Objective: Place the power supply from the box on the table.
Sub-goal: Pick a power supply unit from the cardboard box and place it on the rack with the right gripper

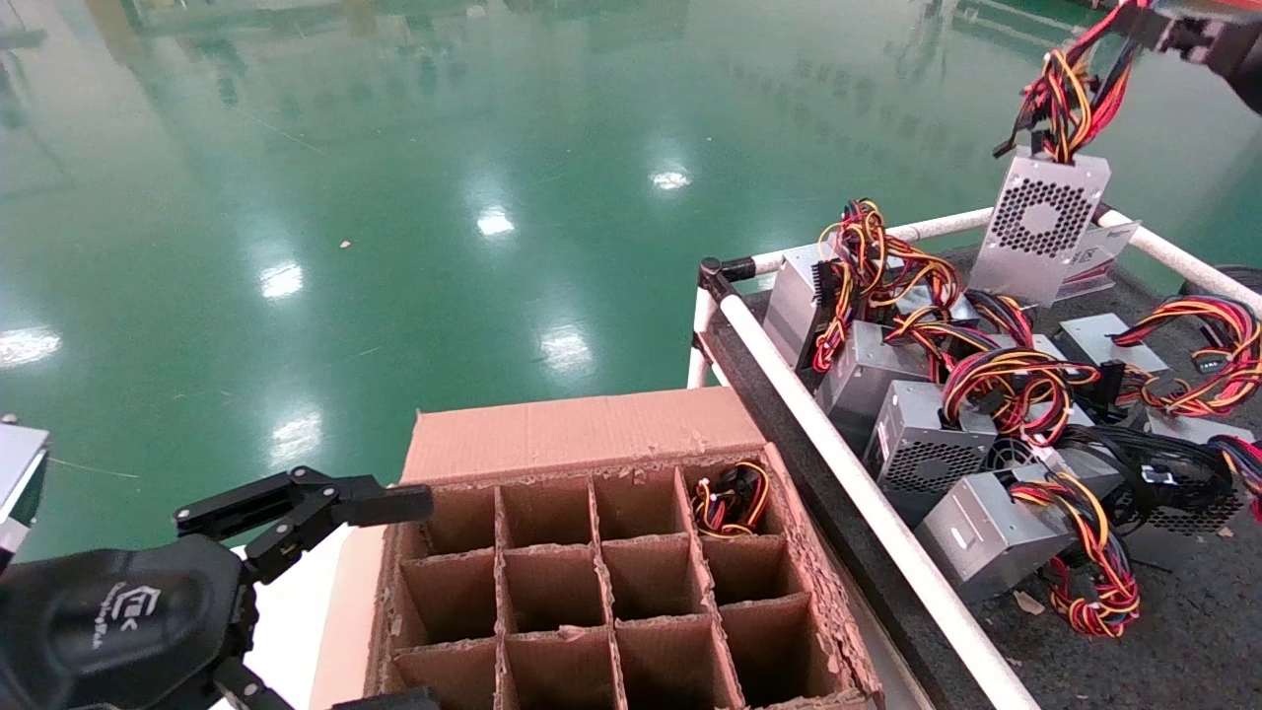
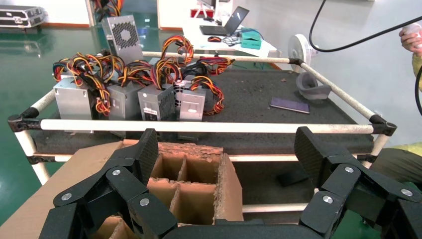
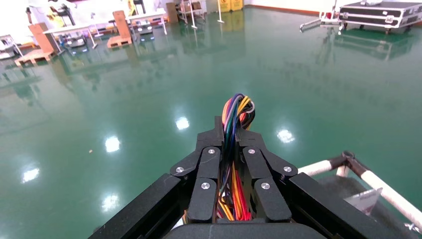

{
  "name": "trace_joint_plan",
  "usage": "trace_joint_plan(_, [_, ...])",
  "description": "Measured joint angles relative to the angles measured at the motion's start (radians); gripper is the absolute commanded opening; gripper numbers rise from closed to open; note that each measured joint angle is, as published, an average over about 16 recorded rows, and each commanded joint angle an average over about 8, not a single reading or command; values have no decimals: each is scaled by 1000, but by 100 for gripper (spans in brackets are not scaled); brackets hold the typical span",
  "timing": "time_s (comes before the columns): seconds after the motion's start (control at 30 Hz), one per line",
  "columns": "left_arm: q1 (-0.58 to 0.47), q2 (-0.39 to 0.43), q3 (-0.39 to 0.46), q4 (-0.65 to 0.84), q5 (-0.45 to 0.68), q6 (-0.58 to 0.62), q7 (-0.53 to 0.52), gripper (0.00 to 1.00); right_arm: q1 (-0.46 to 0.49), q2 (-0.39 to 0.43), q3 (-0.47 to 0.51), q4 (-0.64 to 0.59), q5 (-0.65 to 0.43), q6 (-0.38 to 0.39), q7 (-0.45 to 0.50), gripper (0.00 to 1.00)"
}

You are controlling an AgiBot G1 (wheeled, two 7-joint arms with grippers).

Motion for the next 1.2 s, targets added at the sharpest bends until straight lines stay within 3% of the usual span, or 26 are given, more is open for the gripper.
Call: trace_joint_plan(1.2, [0,0,0,0,0,0,0,100,-52,21,41,4,57,87,-138,0])
